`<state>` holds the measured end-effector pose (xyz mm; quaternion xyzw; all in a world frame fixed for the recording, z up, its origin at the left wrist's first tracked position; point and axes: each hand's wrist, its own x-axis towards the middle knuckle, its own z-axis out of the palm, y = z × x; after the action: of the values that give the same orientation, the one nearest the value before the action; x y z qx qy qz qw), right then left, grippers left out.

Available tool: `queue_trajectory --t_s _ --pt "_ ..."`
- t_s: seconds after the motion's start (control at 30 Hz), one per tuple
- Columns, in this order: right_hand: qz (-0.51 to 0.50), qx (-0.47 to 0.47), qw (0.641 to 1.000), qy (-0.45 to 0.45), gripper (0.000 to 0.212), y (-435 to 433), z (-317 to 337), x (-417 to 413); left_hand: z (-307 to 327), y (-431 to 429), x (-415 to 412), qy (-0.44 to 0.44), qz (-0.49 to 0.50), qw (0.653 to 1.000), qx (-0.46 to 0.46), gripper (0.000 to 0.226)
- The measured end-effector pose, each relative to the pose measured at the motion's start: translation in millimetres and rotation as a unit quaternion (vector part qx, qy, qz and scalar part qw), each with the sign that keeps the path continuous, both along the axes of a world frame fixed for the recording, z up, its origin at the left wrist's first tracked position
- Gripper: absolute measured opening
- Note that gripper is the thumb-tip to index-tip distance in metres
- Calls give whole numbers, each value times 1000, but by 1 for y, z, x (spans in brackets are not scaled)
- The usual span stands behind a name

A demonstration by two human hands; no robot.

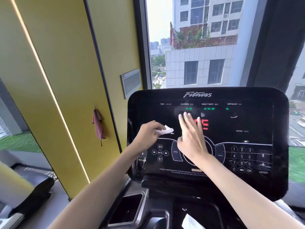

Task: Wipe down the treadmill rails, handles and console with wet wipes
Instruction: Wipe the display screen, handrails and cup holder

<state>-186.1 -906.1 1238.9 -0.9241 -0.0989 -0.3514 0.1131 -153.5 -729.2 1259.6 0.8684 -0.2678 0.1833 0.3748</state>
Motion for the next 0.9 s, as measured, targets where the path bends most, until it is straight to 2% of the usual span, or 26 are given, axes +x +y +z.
queue_trajectory --t_s 0.07,0.1,0.13,0.2,0.27,0.33,0.37,0.43,0.47,0.5,0.53,0.57,0.63,0.67,0.7,0.77,0.83,0.9 --pt "80 88 993 24 82 9 6 -4 15 6 -7 70 -20 997 -29 26" --pt "118 119 985 41 75 15 9 -5 22 8 -11 92 -34 994 -38 30" --pt "144 134 979 45 62 21 11 -7 28 7 -15 102 -46 993 -41 34" --pt "136 149 979 -2 27 29 15 -6 36 5 -22 110 -71 989 -62 43" --pt "117 241 963 11 7 35 23 -7 37 7 -26 117 -72 982 -133 56" --pt "129 365 917 96 5 38 34 -7 33 13 -26 153 -41 958 -240 62" --pt "144 419 886 136 8 39 39 -8 30 13 -29 183 -30 941 -282 59" --pt "179 493 831 186 10 44 45 -10 22 11 -34 252 -34 898 -358 37" --pt "190 501 820 202 8 47 45 -11 18 9 -35 277 -40 871 -404 22" --pt "195 493 822 208 6 51 42 -11 16 8 -35 290 -39 846 -445 10" --pt "189 463 843 200 8 53 38 -10 17 9 -34 288 -19 834 -471 6" --pt "163 408 882 172 13 53 34 -7 20 13 -28 276 22 830 -484 7" --pt "80 254 962 52 22 48 28 -3 30 27 -13 209 143 847 -467 1" --pt "42 184 982 -11 26 44 25 -2 38 37 -5 162 207 860 -438 6" --pt "16 129 990 -58 31 38 22 1 47 45 3 113 267 870 -399 10" --pt "-19 58 995 -82 45 27 17 5 62 55 17 15 338 887 -314 16" --pt "-40 8 997 -61 60 20 12 8 71 53 31 -43 351 907 -228 23" --pt "-51 -34 997 -35 69 16 7 11 70 45 47 -62 343 923 -162 22"
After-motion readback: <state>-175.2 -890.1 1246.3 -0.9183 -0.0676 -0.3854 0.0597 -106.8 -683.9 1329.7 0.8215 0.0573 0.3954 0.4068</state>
